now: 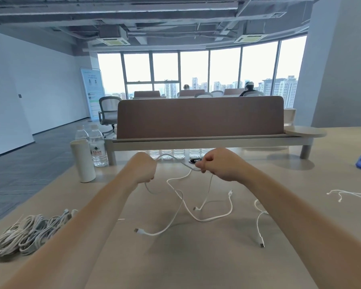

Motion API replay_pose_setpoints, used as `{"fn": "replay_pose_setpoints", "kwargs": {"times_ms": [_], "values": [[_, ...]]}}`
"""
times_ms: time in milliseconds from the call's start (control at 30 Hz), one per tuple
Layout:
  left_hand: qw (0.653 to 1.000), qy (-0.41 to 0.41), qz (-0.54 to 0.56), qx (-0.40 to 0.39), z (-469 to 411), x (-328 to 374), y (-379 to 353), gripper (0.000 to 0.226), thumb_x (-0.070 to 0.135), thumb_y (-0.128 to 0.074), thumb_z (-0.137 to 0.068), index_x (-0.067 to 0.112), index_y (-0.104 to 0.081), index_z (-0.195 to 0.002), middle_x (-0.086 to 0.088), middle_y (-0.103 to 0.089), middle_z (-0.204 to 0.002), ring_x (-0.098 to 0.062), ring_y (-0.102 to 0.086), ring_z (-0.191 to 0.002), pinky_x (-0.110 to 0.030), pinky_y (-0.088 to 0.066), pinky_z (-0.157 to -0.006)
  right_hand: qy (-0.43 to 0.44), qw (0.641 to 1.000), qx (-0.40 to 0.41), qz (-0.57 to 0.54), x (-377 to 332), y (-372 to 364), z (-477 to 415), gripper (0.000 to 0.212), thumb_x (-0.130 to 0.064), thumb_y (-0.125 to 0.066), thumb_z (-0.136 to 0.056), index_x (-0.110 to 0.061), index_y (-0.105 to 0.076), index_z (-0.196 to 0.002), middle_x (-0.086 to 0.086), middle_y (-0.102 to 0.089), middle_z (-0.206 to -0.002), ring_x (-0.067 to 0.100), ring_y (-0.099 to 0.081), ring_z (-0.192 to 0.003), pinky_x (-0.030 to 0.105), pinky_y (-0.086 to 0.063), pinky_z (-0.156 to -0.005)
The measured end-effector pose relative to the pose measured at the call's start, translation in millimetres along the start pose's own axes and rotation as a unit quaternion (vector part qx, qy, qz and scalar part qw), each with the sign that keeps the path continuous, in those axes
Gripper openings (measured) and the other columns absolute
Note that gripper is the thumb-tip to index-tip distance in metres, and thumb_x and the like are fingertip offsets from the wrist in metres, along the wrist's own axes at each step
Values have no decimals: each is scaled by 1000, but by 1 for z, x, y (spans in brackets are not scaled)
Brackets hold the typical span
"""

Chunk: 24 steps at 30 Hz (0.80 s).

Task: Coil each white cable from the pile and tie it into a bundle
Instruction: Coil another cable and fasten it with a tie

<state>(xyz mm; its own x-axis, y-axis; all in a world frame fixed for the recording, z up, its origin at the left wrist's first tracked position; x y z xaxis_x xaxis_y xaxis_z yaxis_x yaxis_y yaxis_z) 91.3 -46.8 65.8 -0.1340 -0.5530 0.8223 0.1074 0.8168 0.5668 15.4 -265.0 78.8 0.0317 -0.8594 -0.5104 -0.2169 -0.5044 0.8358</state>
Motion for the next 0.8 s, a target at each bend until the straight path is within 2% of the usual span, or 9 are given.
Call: {"fn": "replay_pose_setpoints", "kwargs": {"times_ms": [100,167,233,367,433,500,533,667,800], "values": [[993,-71,-84,38,7,12,-1,12,10,-46,-97,11,-58,-95,-11,-61,-111,-28,-57,-95,-35,-46,-74,3,1000,-10,15,-4,1,0,33,-42,-64,-95,-24,-66,-67,-6,-51,-59,14,-46,-56,28,-34,-55],[969,-175,-165,47,17,30,-4,34,15,-48,-99,19,-55,-132,-5,-47,-147,-25,-44,-137,-37,-38,-107,14,999,-11,31,-10,1,0,33,-41,-62,-96,-23,-66,-68,-5,-50,-60,14,-45,-56,28,-33,-54],[938,-259,-230,31,24,46,-14,44,17,-50,-101,21,-49,-145,0,-36,-159,-22,-23,-151,-35,-17,-119,26,999,-12,42,-18,1,2,33,-41,-62,-96,-23,-66,-68,-4,-50,-59,14,-44,-55,29,-32,-54],[914,-277,-295,-36,28,57,-29,26,34,-53,-100,28,-67,-121,3,-60,-127,-24,-49,-125,-38,-37,-100,47,998,14,36,-30,8,4,36,-38,-58,-99,-15,-68,-73,0,-48,-59,18,-39,-54,30,-31,-55],[926,-266,-261,-62,29,55,-34,23,38,-54,-100,22,-71,-103,3,-65,-102,-17,-58,-96,-31,-44,-81,64,996,57,-12,-32,15,5,36,-35,-57,-100,-12,-63,-73,-1,-50,-62,17,-41,-56,30,-34,-57],[943,-251,-210,-64,29,54,-33,29,36,-55,-101,16,-69,-86,-1,-61,-82,-13,-51,-65,-24,-36,-57,77,992,82,-52,-32,20,6,31,-37,-58,-99,-19,-60,-74,-6,-54,-64,13,-45,-56,28,-37,-58],[950,-246,-188,-49,28,53,-30,30,34,-55,-101,16,-68,-82,-4,-61,-79,-15,-48,-60,-23,-32,-52,78,992,77,-63,-31,22,7,28,-40,-59,-98,-22,-61,-76,-7,-57,-64,10,-47,-55,26,-38,-57],[966,-227,-122,-5,22,41,-18,29,30,-55,-101,16,-70,-80,0,-63,-80,-22,-50,-64,-29,-34,-56,36,995,6,-98,-10,17,8,17,-38,-73,-88,-22,-66,-84,-6,-62,-59,7,-52,-49,25,-44,-56],[978,-196,-62,26,19,34,-13,31,27,-53,-102,16,-66,-76,2,-46,-62,-18,-38,-56,-29,-29,-54,23,999,3,-26,-2,11,8,26,-26,-61,-93,-23,-66,-68,-9,-66,-58,4,-53,-50,30,-48,-63]]}}
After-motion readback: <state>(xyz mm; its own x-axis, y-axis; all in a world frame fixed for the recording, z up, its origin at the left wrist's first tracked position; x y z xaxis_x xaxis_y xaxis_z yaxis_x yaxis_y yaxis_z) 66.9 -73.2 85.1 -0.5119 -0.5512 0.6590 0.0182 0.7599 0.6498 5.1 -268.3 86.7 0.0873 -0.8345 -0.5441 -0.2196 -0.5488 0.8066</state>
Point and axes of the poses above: each hand's wrist, its own z-axis away from the middle knuckle, its own y-axis out of the back of the hand, x = y × z, the point moved 5 cm from there along -z, towards the middle knuckle
